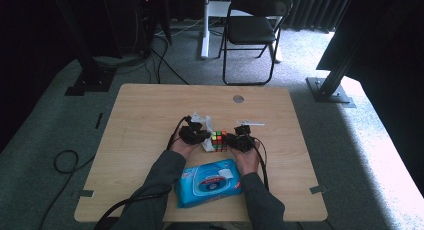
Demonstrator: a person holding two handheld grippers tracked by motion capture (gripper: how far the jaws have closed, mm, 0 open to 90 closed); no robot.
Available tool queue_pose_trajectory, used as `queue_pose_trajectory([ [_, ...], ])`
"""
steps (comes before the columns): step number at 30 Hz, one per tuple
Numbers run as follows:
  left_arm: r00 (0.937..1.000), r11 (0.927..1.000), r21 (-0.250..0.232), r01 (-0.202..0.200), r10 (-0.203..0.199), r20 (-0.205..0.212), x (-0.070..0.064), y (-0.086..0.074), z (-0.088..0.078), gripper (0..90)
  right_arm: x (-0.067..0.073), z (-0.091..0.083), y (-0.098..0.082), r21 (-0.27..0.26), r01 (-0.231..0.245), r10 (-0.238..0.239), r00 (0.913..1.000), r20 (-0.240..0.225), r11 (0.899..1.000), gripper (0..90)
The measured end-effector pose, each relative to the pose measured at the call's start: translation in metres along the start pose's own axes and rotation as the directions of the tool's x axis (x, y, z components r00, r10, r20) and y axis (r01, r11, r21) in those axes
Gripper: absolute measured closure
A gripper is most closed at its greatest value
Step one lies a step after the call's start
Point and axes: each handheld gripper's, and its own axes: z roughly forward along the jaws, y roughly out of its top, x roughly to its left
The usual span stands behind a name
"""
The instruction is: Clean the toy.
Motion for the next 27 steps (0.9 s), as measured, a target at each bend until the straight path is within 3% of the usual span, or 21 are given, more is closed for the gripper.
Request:
queue_pose_trajectory([
  [4, 0.9998, 0.9989, 0.045, -0.016, 0.017, -0.009, 0.0, -0.003, 0.006, 83.0, 0.0, 0.0, 0.0, -0.002, -0.002, 0.002, 1.0, 0.002, 1.0, 69.7],
  [10, 0.9977, 0.9904, 0.121, -0.066, 0.067, -0.002, -0.004, -0.013, 0.019, 83.1, 0.0, 0.0, -0.001, -0.004, -0.011, 0.011, 0.9999, -0.001, 1.0, 69.6],
  [21, 0.9989, 0.9906, 0.129, -0.045, 0.043, 0.016, -0.001, -0.015, 0.022, 82.9, 0.0, 0.0, -0.001, -0.008, -0.014, 0.014, 0.9999, 0.001, 1.0, 69.6],
  [27, 0.9982, 0.9901, 0.127, -0.059, 0.06, 0.0, -0.003, -0.016, 0.022, 83.0, 0.0, 0.0, -0.002, -0.009, -0.015, 0.015, 0.9999, 0.001, 1.0, 69.6],
])
